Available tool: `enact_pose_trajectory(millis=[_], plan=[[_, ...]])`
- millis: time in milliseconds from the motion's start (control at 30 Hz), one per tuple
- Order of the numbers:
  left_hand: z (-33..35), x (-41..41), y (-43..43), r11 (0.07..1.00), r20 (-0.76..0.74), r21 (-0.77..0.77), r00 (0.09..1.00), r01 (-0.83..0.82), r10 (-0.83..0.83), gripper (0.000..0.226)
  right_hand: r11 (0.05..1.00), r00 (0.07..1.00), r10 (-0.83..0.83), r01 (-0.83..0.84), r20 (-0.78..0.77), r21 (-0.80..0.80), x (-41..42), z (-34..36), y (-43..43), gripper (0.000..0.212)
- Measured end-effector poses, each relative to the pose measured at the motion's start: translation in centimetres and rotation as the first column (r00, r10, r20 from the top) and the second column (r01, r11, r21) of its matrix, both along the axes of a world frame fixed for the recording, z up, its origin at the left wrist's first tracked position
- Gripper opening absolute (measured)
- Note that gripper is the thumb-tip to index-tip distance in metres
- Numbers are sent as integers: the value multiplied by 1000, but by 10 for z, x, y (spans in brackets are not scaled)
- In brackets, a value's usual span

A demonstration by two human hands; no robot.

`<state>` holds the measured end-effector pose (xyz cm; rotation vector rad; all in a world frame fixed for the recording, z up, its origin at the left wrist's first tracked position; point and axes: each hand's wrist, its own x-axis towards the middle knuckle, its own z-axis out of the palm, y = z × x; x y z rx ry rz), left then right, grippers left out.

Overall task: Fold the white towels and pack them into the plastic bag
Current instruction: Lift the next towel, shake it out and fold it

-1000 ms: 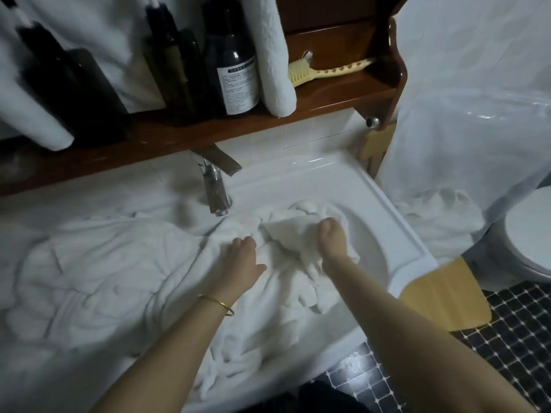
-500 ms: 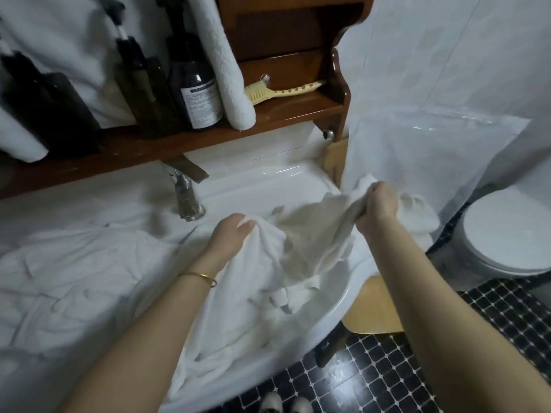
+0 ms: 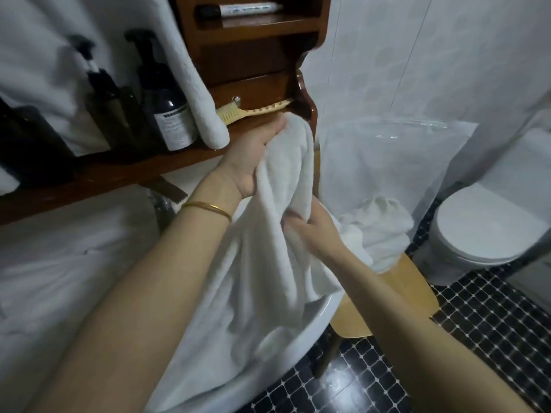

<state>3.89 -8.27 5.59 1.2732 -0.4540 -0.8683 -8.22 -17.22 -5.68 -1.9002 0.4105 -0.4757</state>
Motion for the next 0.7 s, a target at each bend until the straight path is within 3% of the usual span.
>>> enact_pose_trajectory(millis=[67,167,233,300,367,400,467,500,600,700], plan=[[3,0,-4,985,174,122,980,-121,99,44,974,974,-226,227,-21,20,8,9,-6,17],[-18,5,3,825,567,411,817,-388,102,26,915,917,-399,396,21,80,13,19,-17,22],[-39,0,20,715,718,427,688,-554,105,36,873,891,-454,439,24,214,18,23,-21,25],[-62,-12,38,802,673,328,720,-499,173,23,824,876,-482,457,-8,336,23,25,-21,27],[-91,-31,52,904,502,314,859,-291,102,17,758,855,-515,490,-67,429,29,28,-19,22],[-105,-41,57,918,437,354,900,-178,6,25,722,845,-526,504,-98,473,31,30,-19,17],[-135,-55,61,863,417,503,887,-47,-195,49,669,838,-525,513,-146,539,36,33,-17,14],[-148,-58,59,840,468,536,858,-85,-212,50,663,844,-513,505,-155,553,37,32,-17,17],[-167,-55,47,829,607,460,794,-317,-33,25,694,866,-481,473,-139,543,37,28,-16,20],[-173,-51,42,861,579,383,813,-334,59,9,703,859,-497,482,-122,522,30,19,-22,19]])
